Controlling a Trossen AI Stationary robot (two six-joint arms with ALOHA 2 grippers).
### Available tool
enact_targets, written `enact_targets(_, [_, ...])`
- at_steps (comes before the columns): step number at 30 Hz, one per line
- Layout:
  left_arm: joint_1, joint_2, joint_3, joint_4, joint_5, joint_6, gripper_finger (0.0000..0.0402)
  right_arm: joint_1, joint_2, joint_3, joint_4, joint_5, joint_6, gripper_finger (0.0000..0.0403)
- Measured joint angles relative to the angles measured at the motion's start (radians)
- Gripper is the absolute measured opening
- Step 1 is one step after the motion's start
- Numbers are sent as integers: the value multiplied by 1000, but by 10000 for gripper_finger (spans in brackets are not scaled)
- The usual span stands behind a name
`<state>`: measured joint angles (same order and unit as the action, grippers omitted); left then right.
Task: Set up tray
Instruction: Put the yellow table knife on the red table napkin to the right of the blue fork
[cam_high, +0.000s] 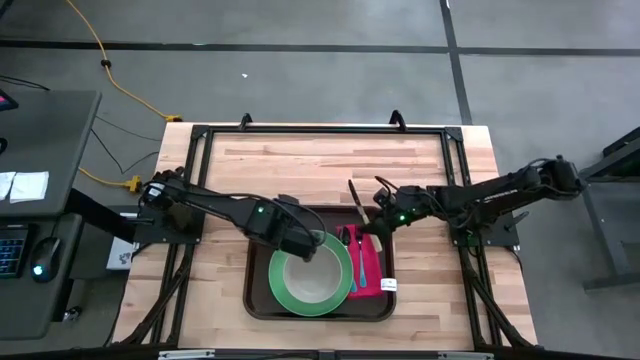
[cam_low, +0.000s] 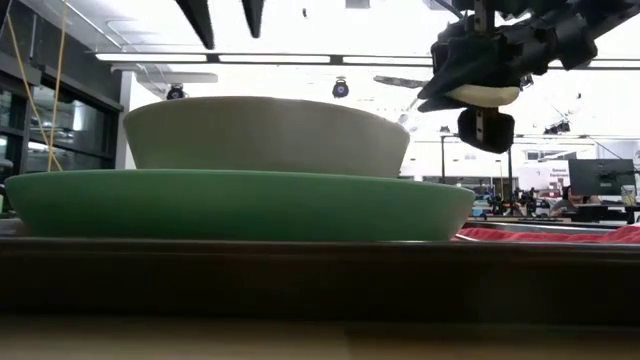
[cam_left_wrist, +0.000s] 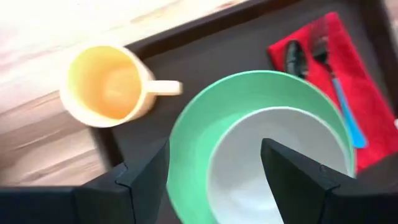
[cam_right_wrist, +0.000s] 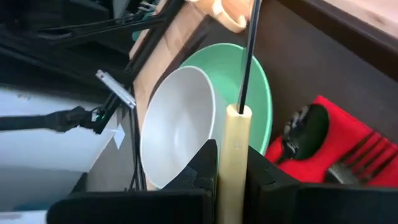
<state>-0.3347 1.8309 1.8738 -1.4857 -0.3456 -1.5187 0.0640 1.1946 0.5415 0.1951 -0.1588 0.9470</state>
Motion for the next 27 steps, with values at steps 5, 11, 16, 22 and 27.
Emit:
enact_targets(5, [0, -20, -1, -85, 8, -5, 282, 41, 0, 0, -61, 67, 85, 15])
enact_targets(11, [14, -49, -8, -86, -63, 96, 282, 105, 0, 0, -100, 172, 207, 13])
enact_targets(16, [37, -60, -9, -86, -93, 192, 282, 158, 0, 0, -102, 265, 313, 14])
enact_targets(22, [93, -65, -9, -85, -108, 329, 282, 228, 0, 0, -102, 377, 414, 13])
enact_targets(27, [118, -65, -9, -85, -144, 395, 282, 269, 0, 0, -102, 451, 467, 13])
